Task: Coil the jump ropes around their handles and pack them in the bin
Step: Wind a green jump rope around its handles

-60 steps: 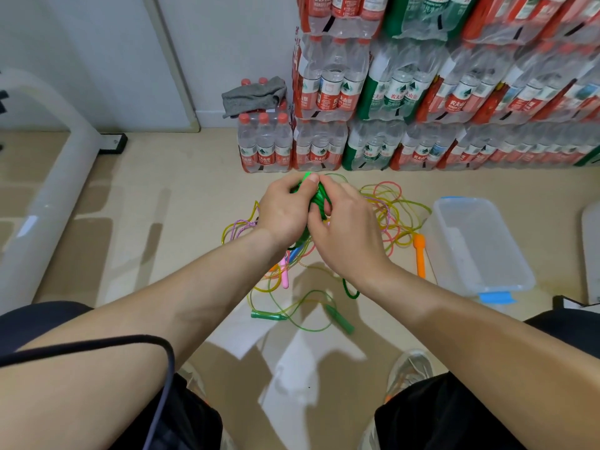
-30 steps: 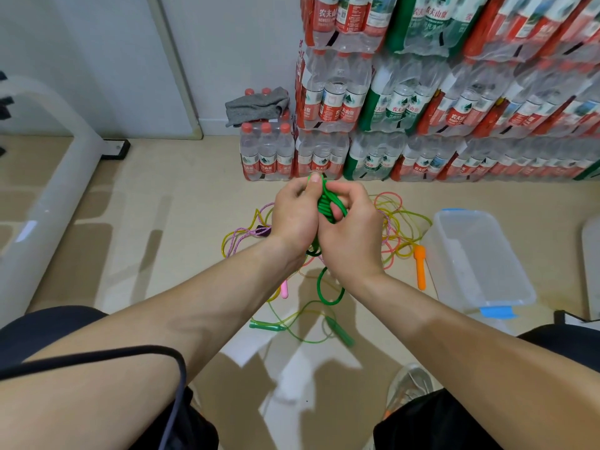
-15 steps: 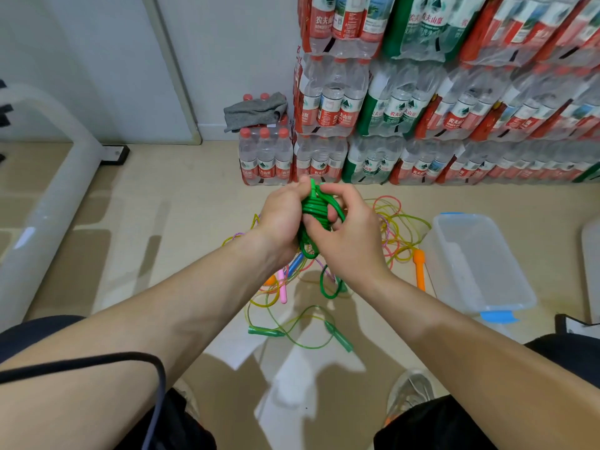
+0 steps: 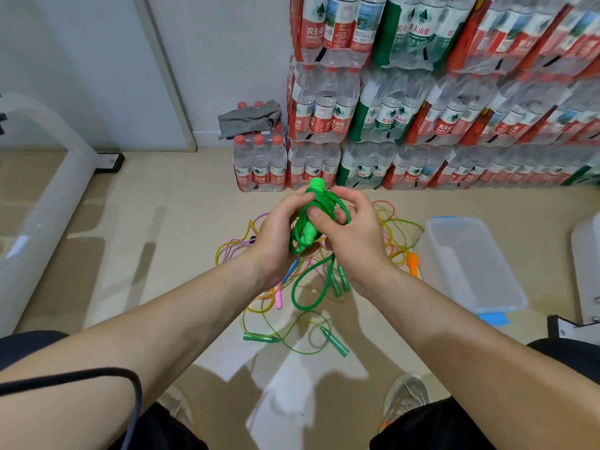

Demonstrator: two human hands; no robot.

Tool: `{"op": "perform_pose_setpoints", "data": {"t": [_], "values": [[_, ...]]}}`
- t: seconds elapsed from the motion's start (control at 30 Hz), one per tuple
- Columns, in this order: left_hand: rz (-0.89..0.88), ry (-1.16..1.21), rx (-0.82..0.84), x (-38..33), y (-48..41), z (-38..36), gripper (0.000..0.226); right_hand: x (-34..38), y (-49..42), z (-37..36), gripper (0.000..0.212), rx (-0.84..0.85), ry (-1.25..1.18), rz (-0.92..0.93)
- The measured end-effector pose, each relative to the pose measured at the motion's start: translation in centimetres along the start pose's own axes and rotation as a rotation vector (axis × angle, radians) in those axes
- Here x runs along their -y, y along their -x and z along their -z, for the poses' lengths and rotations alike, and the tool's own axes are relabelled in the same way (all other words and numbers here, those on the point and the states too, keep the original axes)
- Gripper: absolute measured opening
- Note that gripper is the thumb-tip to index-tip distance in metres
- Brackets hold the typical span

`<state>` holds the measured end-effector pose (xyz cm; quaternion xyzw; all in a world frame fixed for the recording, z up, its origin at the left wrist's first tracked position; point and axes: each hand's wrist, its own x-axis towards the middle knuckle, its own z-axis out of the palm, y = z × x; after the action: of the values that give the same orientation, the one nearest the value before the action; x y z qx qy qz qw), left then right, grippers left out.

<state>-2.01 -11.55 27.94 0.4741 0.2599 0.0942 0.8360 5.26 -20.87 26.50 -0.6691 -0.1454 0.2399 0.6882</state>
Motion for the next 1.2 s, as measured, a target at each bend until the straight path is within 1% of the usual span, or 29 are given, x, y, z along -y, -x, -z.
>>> {"op": "perform_pose_setpoints", "data": {"t": [0.1, 0.23, 0.3, 0.37, 0.47, 0.53, 0.7, 0.8, 0.87, 0.9, 0.97, 1.03, 1.07, 1.13, 1.2], "values": [[-0.003, -0.008, 0.044, 0.4, 0.2, -0.3, 0.034, 0.0, 0.3, -0.2, 0.041, -0.019, -0.098, -0.050], [-0.033, -0.059, -0.046, 0.7, -0.1, -0.8, 0.030, -0.4, -0.1, -0.6, 0.031, -0.110, -0.114, -0.075], [-0.050, -0.110, -0.097, 1.0, -0.4, -0.9, 0.032, -0.7, -0.3, -0.8, 0.027, -0.138, -0.093, -0.076], [-0.062, -0.109, -0.149, 1.2, -0.7, -1.0, 0.036, -1.0, -0.5, -1.0, 0.025, -0.144, -0.090, -0.091], [-0.075, -0.119, -0.213, 1.3, -1.5, -0.9, 0.039, -1.2, -0.8, -1.5, 0.030, -0.158, -0.133, -0.158], [-0.065, -0.115, -0.250, 1.4, -1.9, -0.8, 0.039, -1.2, -0.9, -1.6, 0.033, -0.172, -0.136, -0.188], [-0.028, -0.076, -0.304, 1.3, -2.3, -0.9, 0.040, -1.7, -1.4, -1.6, 0.026, -0.202, -0.167, -0.216], [0.019, -0.097, -0.271, 1.1, -2.5, -0.6, 0.033, -1.9, -1.2, -1.6, 0.034, -0.201, -0.096, -0.215], [0.089, -0.104, -0.227, 0.6, -2.6, -0.3, 0.029, -1.5, -1.1, -1.3, 0.039, -0.158, -0.010, -0.216], [0.138, -0.093, -0.212, 0.3, -2.8, 0.0, 0.031, -1.1, -1.3, -0.9, 0.037, -0.126, 0.009, -0.224], [0.232, 0.004, -0.171, -0.5, -2.9, 0.8, 0.037, -0.2, -2.0, -0.2, 0.031, -0.090, -0.064, -0.282], [0.286, 0.116, -0.091, -1.2, -2.7, 1.6, 0.044, 0.5, -2.5, 0.6, 0.034, -0.058, -0.202, -0.361], [0.289, 0.144, -0.056, -1.4, -2.6, 2.0, 0.047, 0.8, -2.6, 0.8, 0.035, -0.043, -0.246, -0.386], [0.270, 0.135, -0.008, -1.7, -2.4, 2.4, 0.051, 1.2, -2.4, 1.2, 0.037, -0.014, -0.247, -0.394], [0.215, 0.134, -0.027, -1.9, -2.5, 2.5, 0.054, 1.7, -2.0, 1.4, 0.042, 0.016, -0.188, -0.355]]}}
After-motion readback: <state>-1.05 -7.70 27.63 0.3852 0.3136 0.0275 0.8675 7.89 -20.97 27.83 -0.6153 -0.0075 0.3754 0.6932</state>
